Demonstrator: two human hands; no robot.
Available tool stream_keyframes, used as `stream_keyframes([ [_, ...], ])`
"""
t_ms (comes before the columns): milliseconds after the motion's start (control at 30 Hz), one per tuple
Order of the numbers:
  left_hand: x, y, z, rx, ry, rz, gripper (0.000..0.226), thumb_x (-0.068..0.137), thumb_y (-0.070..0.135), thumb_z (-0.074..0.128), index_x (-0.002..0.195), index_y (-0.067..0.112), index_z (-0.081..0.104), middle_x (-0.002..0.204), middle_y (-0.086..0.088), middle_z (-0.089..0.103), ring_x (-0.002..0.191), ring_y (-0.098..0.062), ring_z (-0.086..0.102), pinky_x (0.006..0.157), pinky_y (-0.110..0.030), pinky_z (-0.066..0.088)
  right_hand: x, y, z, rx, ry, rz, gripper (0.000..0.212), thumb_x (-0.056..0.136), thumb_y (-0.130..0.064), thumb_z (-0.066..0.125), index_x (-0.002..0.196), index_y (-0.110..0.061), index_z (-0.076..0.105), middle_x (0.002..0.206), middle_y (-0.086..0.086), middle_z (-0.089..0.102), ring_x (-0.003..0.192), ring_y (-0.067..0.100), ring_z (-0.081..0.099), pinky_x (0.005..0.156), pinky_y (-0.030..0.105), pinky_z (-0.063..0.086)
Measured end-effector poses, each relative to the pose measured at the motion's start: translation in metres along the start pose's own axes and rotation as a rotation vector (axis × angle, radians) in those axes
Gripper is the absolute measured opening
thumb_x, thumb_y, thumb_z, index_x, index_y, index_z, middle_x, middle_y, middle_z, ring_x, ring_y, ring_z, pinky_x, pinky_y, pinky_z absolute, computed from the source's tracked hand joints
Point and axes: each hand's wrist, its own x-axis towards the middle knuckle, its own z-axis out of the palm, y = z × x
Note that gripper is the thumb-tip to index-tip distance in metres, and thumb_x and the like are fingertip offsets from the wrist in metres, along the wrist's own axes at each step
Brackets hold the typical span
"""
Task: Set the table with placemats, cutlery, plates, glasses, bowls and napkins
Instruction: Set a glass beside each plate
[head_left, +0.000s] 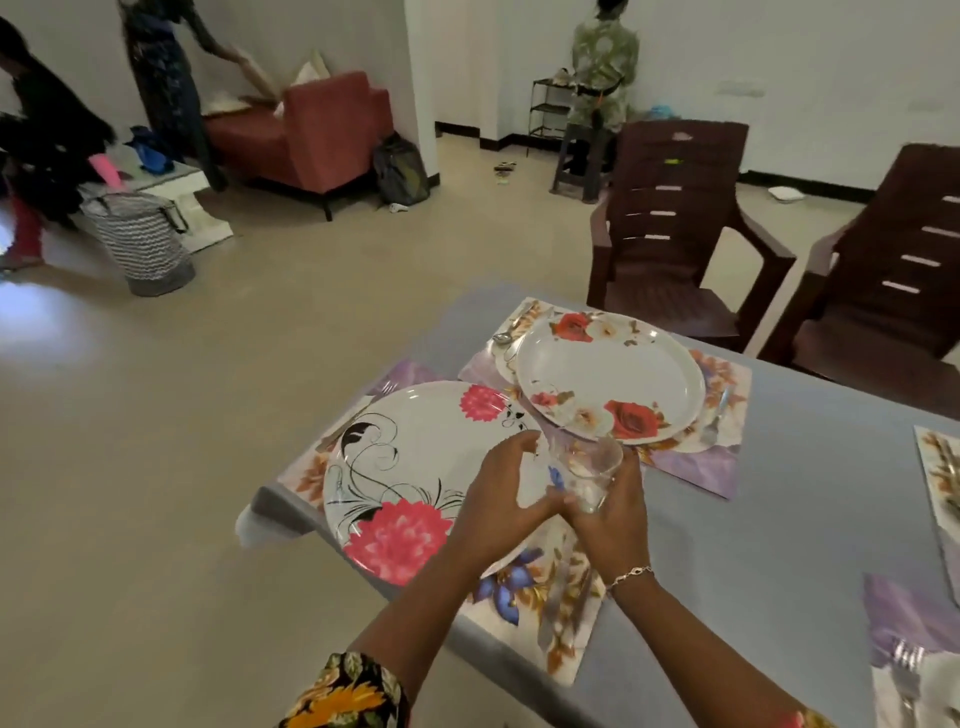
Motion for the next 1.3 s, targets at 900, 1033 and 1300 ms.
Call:
stream_keyframes([
  [900, 0.082, -0.083, -0.017, 0.389, -0.295, 0.226, 0.075, 0.08, 0.059, 0.026, 0.128, 0.007, 0.051, 0.124, -0.011, 0.055, 0.118, -0.027, 0.049, 0.102, -0.035, 0.036, 0.063, 0.039, 0.018, -0.177, 0.286, 0.237, 0.096, 0.051, -0.058, 0.069, 0.128, -0.011, 0.04, 0.119, 0.006, 0.052, 0.104, 0.019, 0.051, 0.083, 0.027, 0.042],
  [1033, 0.084, -0.084, -0.01, 0.443, -0.377, 0.308, 0.058, 0.081, 0.049, 0.038, 0.115, 0.009, 0.061, 0.11, -0.011, 0.063, 0.107, -0.031, 0.059, 0.094, -0.04, 0.047, 0.066, 0.037, 0.018, -0.172, 0.318, 0.246, 0.088, 0.055, -0.045, 0.071, 0.129, -0.009, 0.04, 0.117, 0.007, 0.052, 0.101, 0.015, 0.048, 0.081, 0.025, 0.04],
  [1300, 0.065, -0.067, 0.03, 0.804, -0.666, 0.674, 0.061, 0.053, 0.063, 0.069, 0.101, 0.025, 0.071, 0.112, 0.001, 0.068, 0.114, -0.023, 0.061, 0.104, -0.045, 0.039, 0.069, 0.042, 0.02, -0.191, 0.332, 0.267, 0.085, 0.057, -0.041, 0.071, 0.128, -0.007, 0.039, 0.113, -0.001, 0.048, 0.101, 0.014, 0.048, 0.083, 0.025, 0.042],
])
